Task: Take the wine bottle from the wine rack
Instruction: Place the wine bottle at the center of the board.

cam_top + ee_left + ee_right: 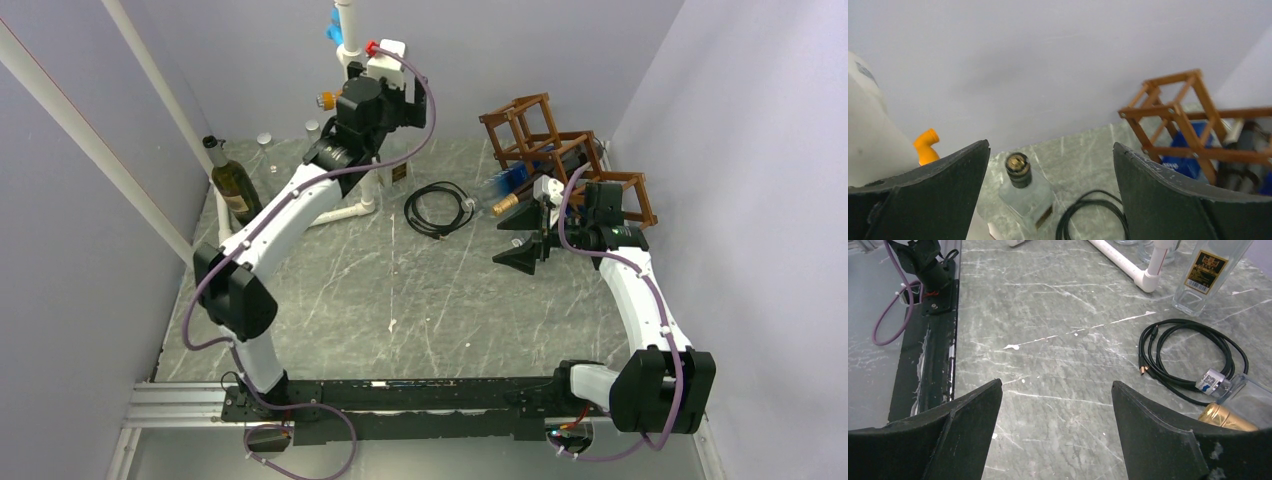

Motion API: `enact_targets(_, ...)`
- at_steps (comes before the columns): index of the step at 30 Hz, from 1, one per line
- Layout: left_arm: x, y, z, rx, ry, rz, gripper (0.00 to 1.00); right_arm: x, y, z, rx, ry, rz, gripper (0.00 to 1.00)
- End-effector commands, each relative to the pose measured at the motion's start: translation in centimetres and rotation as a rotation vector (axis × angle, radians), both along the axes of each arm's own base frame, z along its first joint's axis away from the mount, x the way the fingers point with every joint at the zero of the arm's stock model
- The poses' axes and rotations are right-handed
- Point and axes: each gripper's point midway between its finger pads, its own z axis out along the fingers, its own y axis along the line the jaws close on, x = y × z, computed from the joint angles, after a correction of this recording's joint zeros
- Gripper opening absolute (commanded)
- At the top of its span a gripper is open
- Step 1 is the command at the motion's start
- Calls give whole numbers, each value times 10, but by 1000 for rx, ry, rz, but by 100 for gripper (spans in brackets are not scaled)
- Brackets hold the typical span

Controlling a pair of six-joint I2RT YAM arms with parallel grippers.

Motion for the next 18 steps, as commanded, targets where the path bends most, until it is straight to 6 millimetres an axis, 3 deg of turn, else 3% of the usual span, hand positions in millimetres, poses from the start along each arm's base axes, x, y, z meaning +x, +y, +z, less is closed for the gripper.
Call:
enact_targets(1, -48, -13, 31, -14, -58, -222, 99, -2, -2, 5, -9, -72, 8, 83)
enact_targets(7, -96, -18, 24, -15, -34, -395, 99, -3, -6, 4, -20, -96, 5, 84)
enact_targets(12, -128, -15, 2, -19, 46, -499, 100, -2, -11, 1, -57, -134, -3, 84)
enact_targets(18, -157, 6, -21, -24, 90, -512, 100, -3, -17, 4, -116, -175, -5, 84)
